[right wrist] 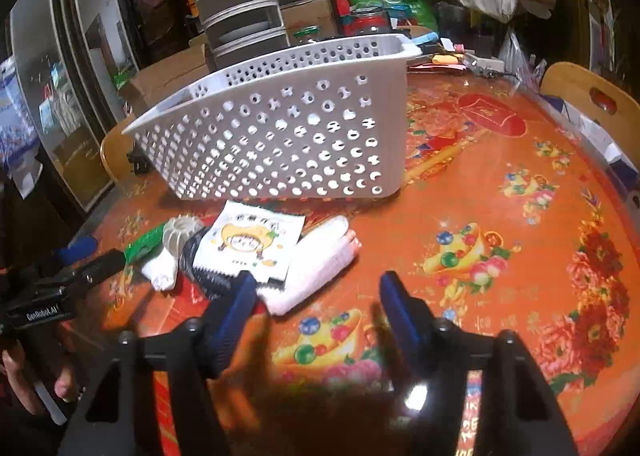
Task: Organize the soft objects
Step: 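Reach the right tool to the white sock roll while the left tool reaches the white towel, then close the right tool on the white sock roll while the left tool grasps the white towel, then carry both held items over the basket and lower them inside, then open both tools to drop the items and withdraw from the basket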
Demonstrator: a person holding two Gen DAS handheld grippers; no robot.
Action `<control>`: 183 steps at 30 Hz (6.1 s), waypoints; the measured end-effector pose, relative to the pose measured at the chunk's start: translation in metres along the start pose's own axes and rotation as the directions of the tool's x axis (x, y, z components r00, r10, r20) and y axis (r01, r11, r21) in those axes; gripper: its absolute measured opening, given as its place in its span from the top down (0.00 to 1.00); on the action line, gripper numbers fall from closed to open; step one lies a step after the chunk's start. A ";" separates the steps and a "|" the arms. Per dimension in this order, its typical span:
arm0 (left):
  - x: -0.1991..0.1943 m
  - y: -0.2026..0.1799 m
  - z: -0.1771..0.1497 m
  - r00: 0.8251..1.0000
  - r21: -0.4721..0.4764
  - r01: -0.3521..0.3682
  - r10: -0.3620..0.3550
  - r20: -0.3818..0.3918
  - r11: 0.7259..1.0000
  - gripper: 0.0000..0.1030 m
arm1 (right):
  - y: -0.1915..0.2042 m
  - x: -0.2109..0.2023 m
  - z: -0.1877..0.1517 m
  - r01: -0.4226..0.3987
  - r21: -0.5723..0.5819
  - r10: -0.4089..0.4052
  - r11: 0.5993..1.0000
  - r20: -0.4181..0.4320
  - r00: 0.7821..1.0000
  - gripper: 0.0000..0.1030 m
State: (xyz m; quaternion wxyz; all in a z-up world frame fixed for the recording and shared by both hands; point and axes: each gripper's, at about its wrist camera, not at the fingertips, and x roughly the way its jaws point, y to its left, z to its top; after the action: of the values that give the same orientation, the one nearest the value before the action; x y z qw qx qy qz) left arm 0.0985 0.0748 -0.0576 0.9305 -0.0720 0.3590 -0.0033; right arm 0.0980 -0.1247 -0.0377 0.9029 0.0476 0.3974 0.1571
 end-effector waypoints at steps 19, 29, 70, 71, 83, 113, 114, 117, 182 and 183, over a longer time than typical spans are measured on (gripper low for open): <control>0.030 -0.010 0.005 0.998 0.054 -0.011 0.014 -0.063 0.999 0.00 | 0.013 0.039 0.019 0.016 -0.048 -0.018 0.999 -0.056 0.998 0.56; 0.037 -0.020 0.004 0.994 0.094 -0.025 0.035 -0.104 0.995 0.03 | 0.007 0.040 0.017 -0.033 -0.035 0.031 0.999 -0.068 0.997 0.62; -0.001 0.009 -0.007 0.978 -0.022 0.208 -0.207 0.020 0.978 0.61 | 0.002 0.037 0.015 -0.122 -0.017 0.120 0.992 -0.090 0.989 0.71; -0.001 0.008 -0.008 0.979 -0.020 0.204 -0.203 0.019 0.979 0.61 | 0.003 0.037 0.014 -0.123 -0.024 0.120 0.992 -0.092 0.989 0.71; -0.003 -0.004 -0.007 0.981 -0.001 0.194 -0.194 0.020 0.981 0.61 | 0.014 0.039 0.011 -0.112 -0.091 0.103 0.990 -0.103 0.989 0.72; -0.067 -0.018 0.064 0.952 0.019 0.278 -0.278 0.128 0.960 0.61 | 0.008 -0.061 0.042 -0.033 -0.133 0.051 0.991 0.132 0.990 0.79; -0.069 -0.017 0.070 0.950 0.012 0.287 -0.286 0.128 0.958 0.61 | 0.008 -0.065 0.047 -0.034 -0.136 0.053 0.990 0.144 0.988 0.79; -0.072 -0.014 0.087 0.945 -0.007 0.307 -0.304 0.122 0.952 0.61 | 0.010 -0.073 0.060 -0.035 -0.142 0.059 0.989 0.164 0.985 0.79; 0.073 -0.067 0.224 0.987 0.021 -0.037 0.040 -0.152 0.999 0.00 | 0.003 0.067 0.198 0.092 -0.156 -0.111 0.983 -0.113 0.987 0.18; 0.068 -0.068 0.224 0.989 0.031 -0.037 0.041 -0.144 0.999 0.00 | 0.003 0.063 0.198 0.091 -0.153 -0.108 0.984 -0.104 0.989 0.11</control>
State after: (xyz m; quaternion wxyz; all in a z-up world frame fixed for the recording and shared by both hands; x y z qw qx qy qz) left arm 0.3013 0.0332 0.0701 0.9028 -0.0515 0.4269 0.0045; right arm 0.2823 -0.0938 0.0537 0.8871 -0.0483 0.4362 0.1432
